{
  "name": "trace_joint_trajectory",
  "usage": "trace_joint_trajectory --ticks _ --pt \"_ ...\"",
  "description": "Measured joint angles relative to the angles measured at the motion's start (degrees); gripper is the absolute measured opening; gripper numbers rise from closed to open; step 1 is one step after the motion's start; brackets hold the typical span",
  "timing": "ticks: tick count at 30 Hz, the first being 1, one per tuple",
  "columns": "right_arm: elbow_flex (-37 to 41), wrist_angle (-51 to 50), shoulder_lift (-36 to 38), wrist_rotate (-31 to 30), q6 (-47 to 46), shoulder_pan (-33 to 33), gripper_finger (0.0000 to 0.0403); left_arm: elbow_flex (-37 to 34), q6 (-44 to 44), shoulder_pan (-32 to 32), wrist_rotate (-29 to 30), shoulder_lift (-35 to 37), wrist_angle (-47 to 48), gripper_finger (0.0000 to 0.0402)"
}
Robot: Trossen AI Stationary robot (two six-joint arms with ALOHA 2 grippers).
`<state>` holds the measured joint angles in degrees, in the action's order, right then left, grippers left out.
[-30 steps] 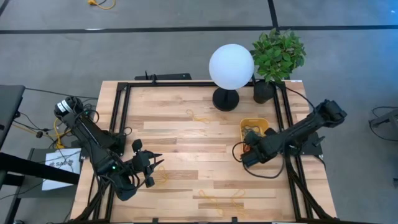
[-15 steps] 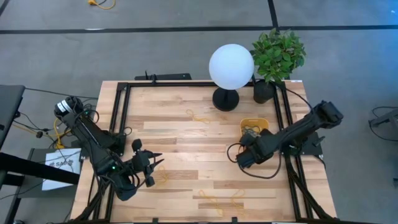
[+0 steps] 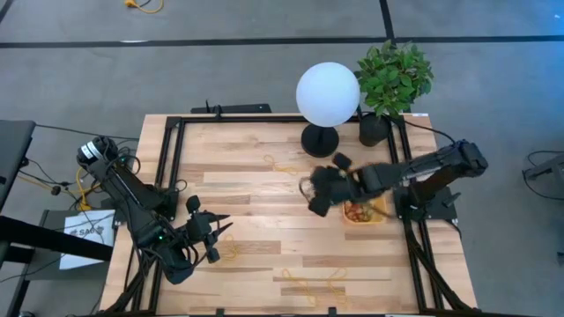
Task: Pick and place items into bin
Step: Put the yellow rubber band into the bin
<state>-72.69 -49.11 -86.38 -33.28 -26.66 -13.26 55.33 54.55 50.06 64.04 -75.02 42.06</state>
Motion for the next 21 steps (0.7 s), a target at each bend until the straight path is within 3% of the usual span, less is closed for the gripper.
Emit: trace_joint_trajectory --ticks 3,6,12,21 --pt "-0.02 11.51 -1.41 11.87 11.4 5.67 0.0121 0.0 0.61 0.0 -0.34 0.0 0.0 0.0096" --pt "-0.02 18.66 -3.59 16.48 17.63 11.35 0.0121 0.0 0.74 -0.01 -0.79 0.0 0.02 0.0096" --pt "-0.02 24.87 -12.64 27.57 19.59 22.28 0.0121 0.0 0.65 -0.02 -0.98 0.0 0.07 0.0096" --pt "0.0 37.1 -26.65 37.32 19.61 27.7 0.0121 0.0 0.41 0.0 -1.23 0.0 0.63 0.0096"
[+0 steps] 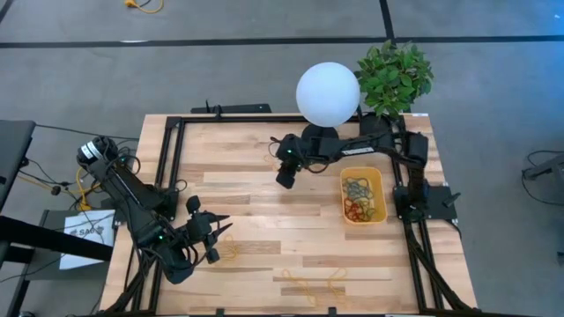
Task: Pick and place items into bin
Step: Put the yellow rubber band into the bin
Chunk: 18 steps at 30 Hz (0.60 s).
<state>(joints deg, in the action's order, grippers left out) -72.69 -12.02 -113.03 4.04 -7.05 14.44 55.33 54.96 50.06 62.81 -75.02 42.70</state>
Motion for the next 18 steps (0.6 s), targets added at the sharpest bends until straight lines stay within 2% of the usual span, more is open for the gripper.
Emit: trace_joint_trajectory --ticks 12,18 --pt "0.0 8.5 -3.74 0.46 0.0 0.51 0.0121 0.0 -0.22 0.0 0.0 0.0 0.38 0.0096" --pt "0.0 8.22 -3.7 -3.92 -1.92 0.17 0.0121 0.0 -0.22 -0.01 -0.02 0.0 0.37 0.0096"
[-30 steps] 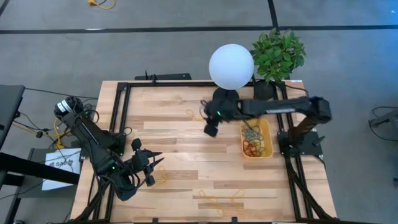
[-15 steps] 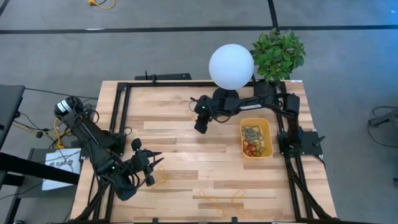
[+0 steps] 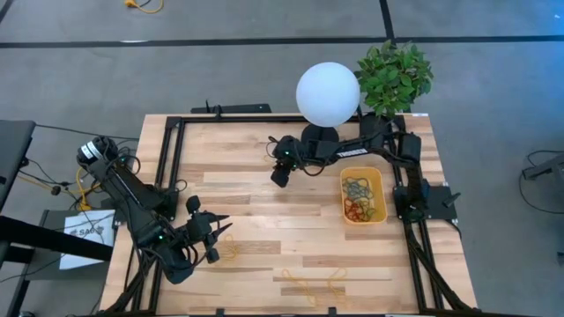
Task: Pick and place items into bin
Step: Put the yellow rubber band into the bin
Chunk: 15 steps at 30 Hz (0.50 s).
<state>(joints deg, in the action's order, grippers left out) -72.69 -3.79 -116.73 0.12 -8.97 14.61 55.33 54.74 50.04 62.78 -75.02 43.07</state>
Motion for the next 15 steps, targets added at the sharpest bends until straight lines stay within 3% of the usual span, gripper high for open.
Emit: trace_joint_trajectory --ticks 6,15 --pt "0.22 -1.43 -2.29 -0.63 -1.29 -1.13 0.0121 0.0 0.02 0.02 -0.02 0.0 -0.02 0.0096" --pt "-0.15 0.66 -4.44 -6.27 -1.59 -1.73 0.012 0.0 0.04 0.02 -0.88 0.02 -0.23 0.0096"
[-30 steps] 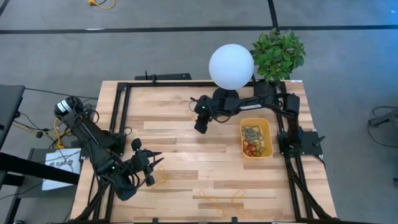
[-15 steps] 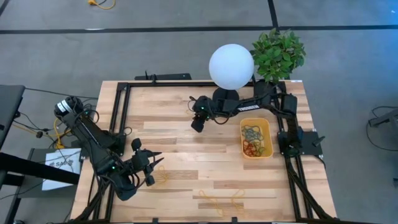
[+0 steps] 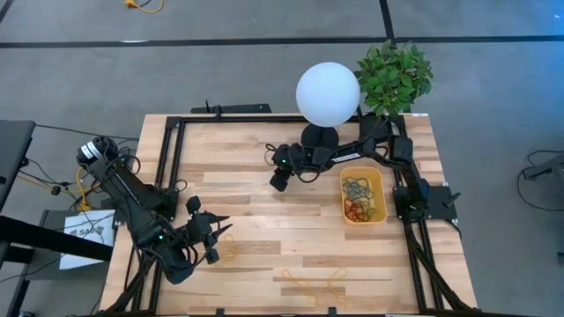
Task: Pick and place items into bin
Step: Put the yellow rubber band into the bin
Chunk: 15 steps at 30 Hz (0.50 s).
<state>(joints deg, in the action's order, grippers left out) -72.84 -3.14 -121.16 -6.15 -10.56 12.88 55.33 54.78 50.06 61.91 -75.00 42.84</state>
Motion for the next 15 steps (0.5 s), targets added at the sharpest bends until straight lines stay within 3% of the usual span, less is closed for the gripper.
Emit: trace_joint_trajectory --ticks 5,11,15 --pt "-0.02 -0.37 0.0 -0.75 -0.03 0.26 0.0105 0.0 0.03 0.0 -0.11 0.0 0.02 0.0096" --pt "-0.07 -1.25 0.04 -0.66 0.2 -0.67 0.0015 0.0 0.35 -0.02 -0.11 0.0 -0.1 0.0096" --pt "0.1 -2.68 1.14 -0.52 0.03 -2.62 0.0011 0.0 0.35 0.0 -0.15 0.0 -0.1 0.0096"
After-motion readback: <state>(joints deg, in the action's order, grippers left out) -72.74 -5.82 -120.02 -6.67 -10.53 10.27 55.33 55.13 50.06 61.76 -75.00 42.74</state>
